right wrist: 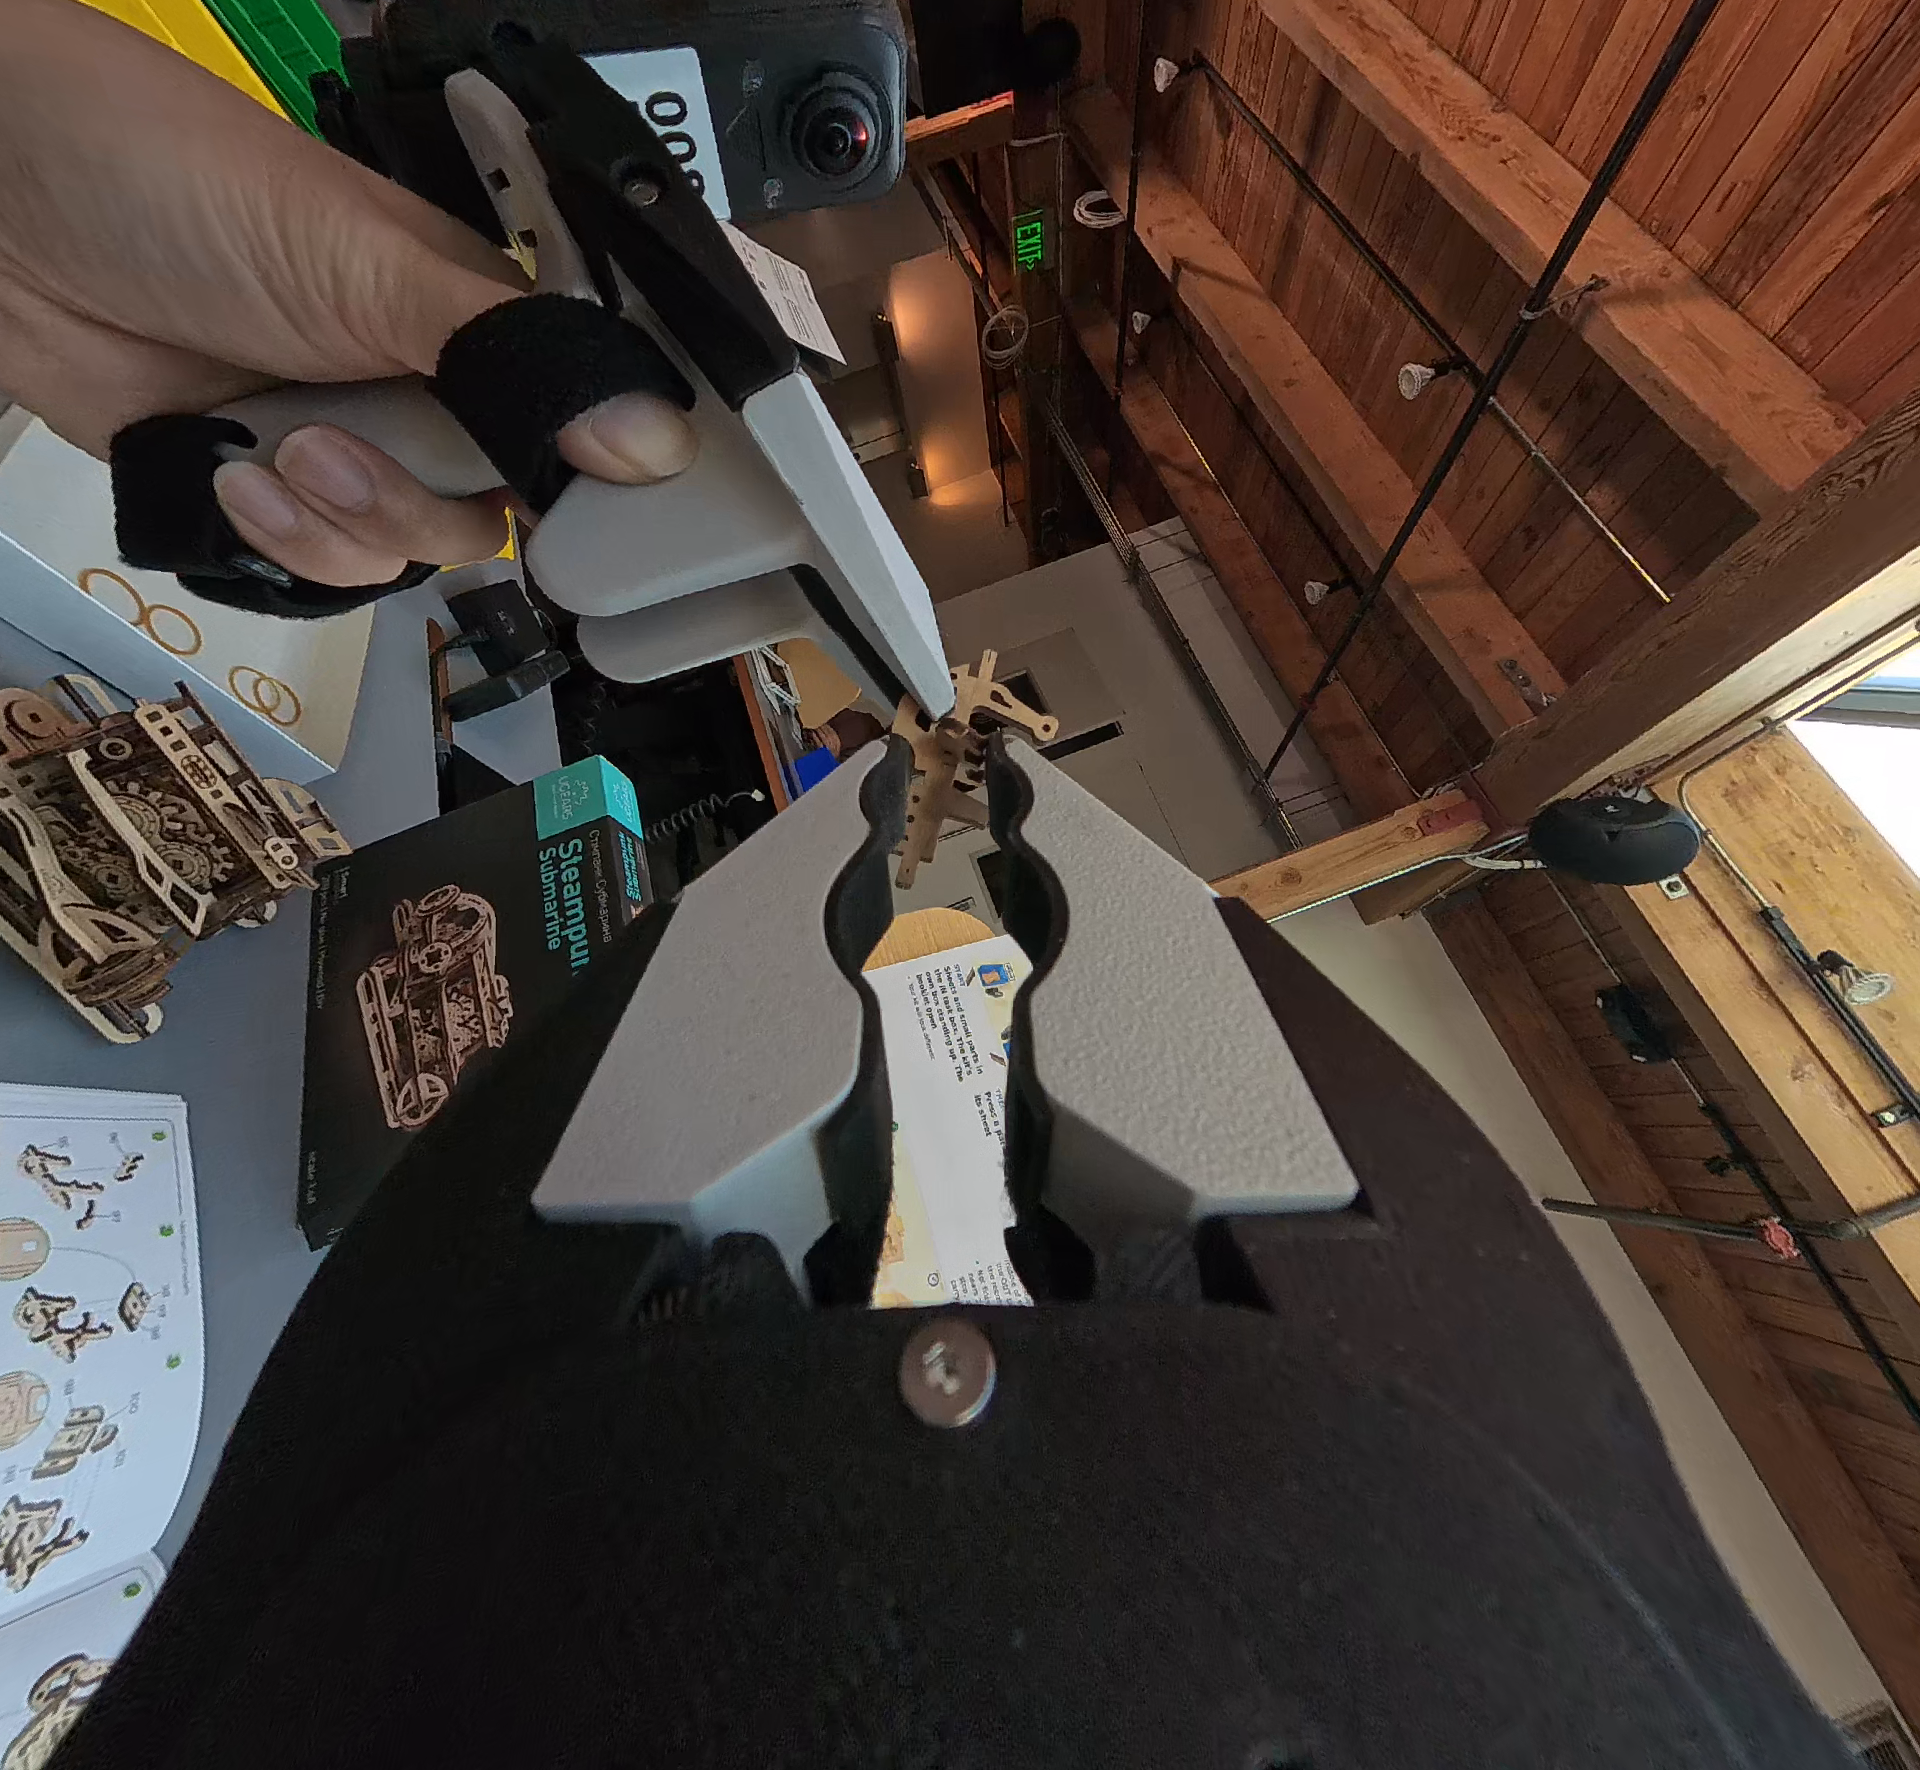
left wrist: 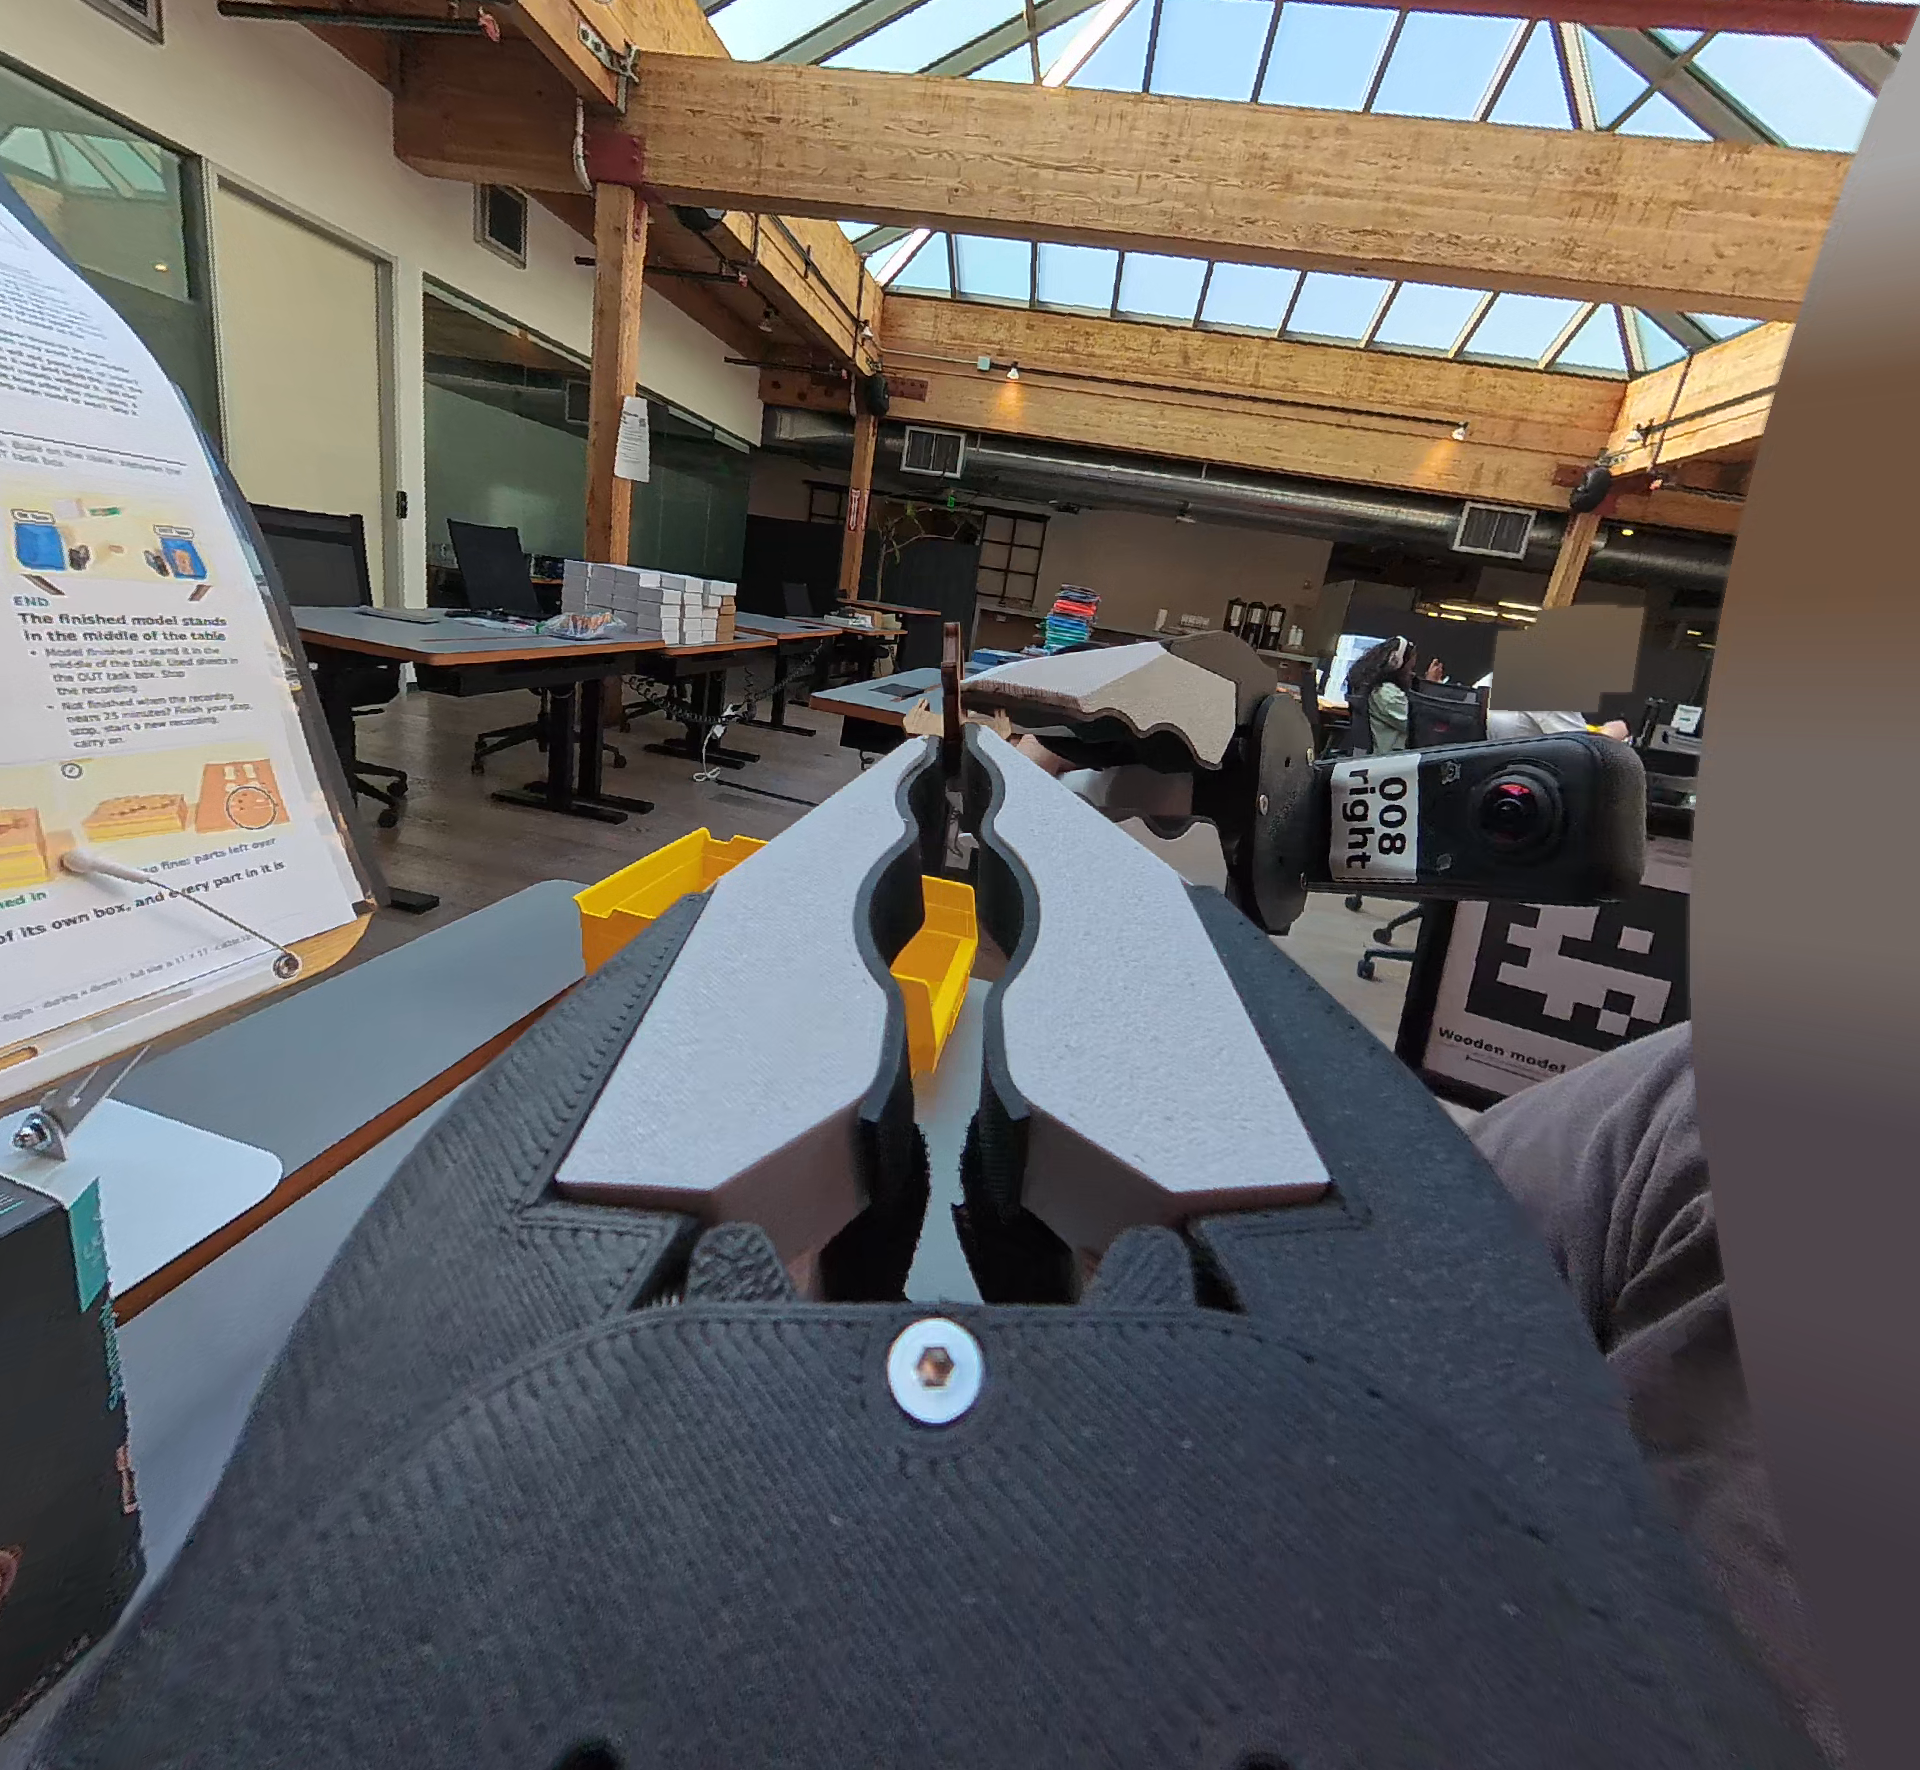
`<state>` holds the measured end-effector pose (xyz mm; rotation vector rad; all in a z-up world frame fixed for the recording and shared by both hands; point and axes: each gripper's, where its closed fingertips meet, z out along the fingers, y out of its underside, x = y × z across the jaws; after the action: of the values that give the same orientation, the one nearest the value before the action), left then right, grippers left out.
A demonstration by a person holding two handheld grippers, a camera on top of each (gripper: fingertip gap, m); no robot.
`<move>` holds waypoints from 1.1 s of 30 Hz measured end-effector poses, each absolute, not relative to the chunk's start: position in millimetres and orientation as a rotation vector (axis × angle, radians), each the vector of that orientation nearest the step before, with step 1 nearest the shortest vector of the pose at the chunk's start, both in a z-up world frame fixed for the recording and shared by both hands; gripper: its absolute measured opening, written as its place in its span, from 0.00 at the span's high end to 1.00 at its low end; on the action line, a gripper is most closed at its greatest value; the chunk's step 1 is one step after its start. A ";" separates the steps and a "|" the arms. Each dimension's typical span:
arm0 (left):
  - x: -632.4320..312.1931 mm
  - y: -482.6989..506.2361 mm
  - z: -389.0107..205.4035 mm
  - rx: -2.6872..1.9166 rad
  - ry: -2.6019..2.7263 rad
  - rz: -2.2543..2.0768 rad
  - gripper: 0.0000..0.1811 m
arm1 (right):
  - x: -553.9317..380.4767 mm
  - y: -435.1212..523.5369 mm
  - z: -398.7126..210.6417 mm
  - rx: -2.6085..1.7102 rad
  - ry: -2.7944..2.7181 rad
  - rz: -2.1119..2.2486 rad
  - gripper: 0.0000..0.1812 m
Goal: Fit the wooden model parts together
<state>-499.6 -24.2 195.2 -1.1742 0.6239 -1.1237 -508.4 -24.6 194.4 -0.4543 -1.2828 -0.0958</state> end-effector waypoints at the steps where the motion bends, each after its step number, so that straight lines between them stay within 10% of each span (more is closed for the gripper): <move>1: -499.4 -24.4 195.4 -1.170 0.631 -1.102 1.00 | -508.3 -25.3 194.7 -0.451 -1.281 -0.093 0.93; 33: -521.4 -34.5 213.1 -0.799 0.616 -0.039 1.00 | -519.5 -29.0 214.5 -1.058 -1.052 1.316 0.96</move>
<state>-521.4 -34.5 213.1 -0.7988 0.6161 -0.0388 -519.5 -29.0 214.5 -1.0580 -1.0522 1.3162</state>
